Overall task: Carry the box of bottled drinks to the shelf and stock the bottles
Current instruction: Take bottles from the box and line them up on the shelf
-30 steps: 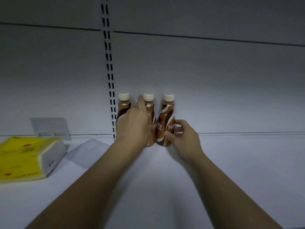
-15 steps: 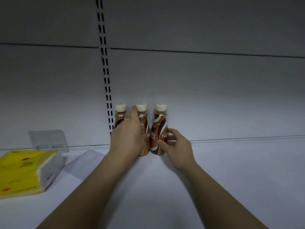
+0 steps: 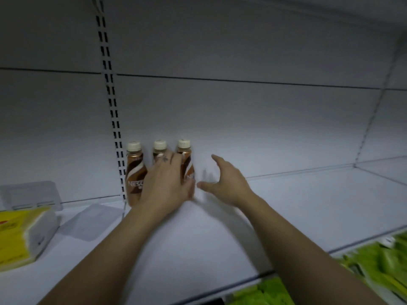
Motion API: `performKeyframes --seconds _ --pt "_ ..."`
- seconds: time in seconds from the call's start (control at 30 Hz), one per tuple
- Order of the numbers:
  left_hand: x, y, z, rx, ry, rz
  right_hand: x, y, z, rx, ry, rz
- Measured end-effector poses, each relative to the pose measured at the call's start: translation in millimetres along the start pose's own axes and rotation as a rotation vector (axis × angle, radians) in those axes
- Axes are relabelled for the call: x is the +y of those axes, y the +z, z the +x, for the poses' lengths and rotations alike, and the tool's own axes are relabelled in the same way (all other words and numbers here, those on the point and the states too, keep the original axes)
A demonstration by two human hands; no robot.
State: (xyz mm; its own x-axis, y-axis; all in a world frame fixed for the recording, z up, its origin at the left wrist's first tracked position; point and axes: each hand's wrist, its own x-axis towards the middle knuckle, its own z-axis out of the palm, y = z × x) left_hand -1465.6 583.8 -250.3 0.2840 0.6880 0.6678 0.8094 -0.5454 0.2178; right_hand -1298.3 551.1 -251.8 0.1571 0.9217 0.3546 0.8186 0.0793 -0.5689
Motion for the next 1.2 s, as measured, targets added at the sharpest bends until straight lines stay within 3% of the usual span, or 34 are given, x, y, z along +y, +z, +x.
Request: performKeyframes --seconds 0.17,0.53,0.93,1.2 --pt "60 11 -4 -0.157 0.271 -0.132 36 -68 -48 0.136 0.029 -0.262" --pt "260 75 -64 -0.454 0.673 -0.452 155 -170 -217 0.356 0.404 -0.466" --pt "464 152 -215 -0.886 1.092 -0.527 240 -206 -446 0.298 1.167 -0.591" --pt "511 180 -326 -1.243 1.227 -0.509 254 -153 -551 0.281 1.606 -0.362"
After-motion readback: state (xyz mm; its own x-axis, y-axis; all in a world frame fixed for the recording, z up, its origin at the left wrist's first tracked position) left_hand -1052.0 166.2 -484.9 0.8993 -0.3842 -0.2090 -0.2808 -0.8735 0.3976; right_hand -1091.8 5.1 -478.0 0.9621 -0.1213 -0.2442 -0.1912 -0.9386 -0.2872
